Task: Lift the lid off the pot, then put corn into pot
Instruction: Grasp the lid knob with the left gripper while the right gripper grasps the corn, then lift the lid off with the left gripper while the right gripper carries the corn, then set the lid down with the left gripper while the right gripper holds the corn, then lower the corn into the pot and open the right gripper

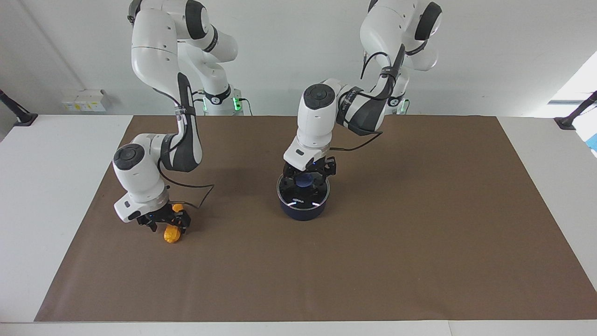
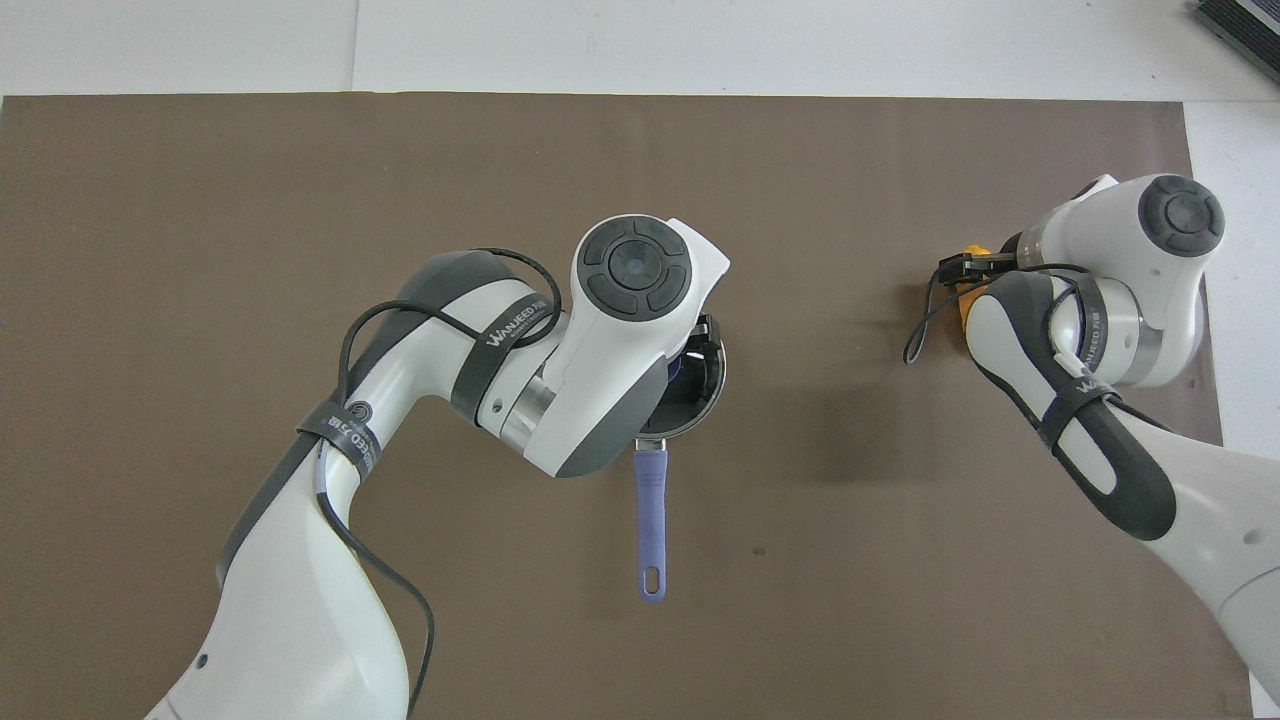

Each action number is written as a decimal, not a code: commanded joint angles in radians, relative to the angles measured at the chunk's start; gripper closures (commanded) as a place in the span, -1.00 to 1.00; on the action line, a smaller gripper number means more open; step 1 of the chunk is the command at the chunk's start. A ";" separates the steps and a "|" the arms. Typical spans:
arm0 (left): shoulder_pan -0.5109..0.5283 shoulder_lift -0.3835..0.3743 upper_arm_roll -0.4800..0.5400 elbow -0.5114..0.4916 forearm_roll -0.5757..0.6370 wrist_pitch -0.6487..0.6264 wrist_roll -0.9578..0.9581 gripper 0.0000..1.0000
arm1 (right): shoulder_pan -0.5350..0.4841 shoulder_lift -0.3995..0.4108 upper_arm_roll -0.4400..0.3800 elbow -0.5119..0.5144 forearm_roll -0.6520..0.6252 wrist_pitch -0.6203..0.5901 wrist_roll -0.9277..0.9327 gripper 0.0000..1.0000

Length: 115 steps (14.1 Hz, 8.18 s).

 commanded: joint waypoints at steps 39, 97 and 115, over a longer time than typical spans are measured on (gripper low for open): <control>0.403 -0.261 0.032 -0.204 0.035 -0.122 0.358 1.00 | 0.324 -0.262 0.017 0.206 0.012 -0.600 0.167 1.00; 0.616 -0.425 0.038 -0.099 -0.026 -0.477 0.823 -1.00 | 0.573 0.010 0.017 0.246 0.074 -0.263 0.571 -1.00; 0.615 -0.439 0.040 -0.076 -0.057 -0.454 0.831 -1.00 | 0.248 -0.487 -0.004 0.128 0.072 -0.835 0.246 -1.00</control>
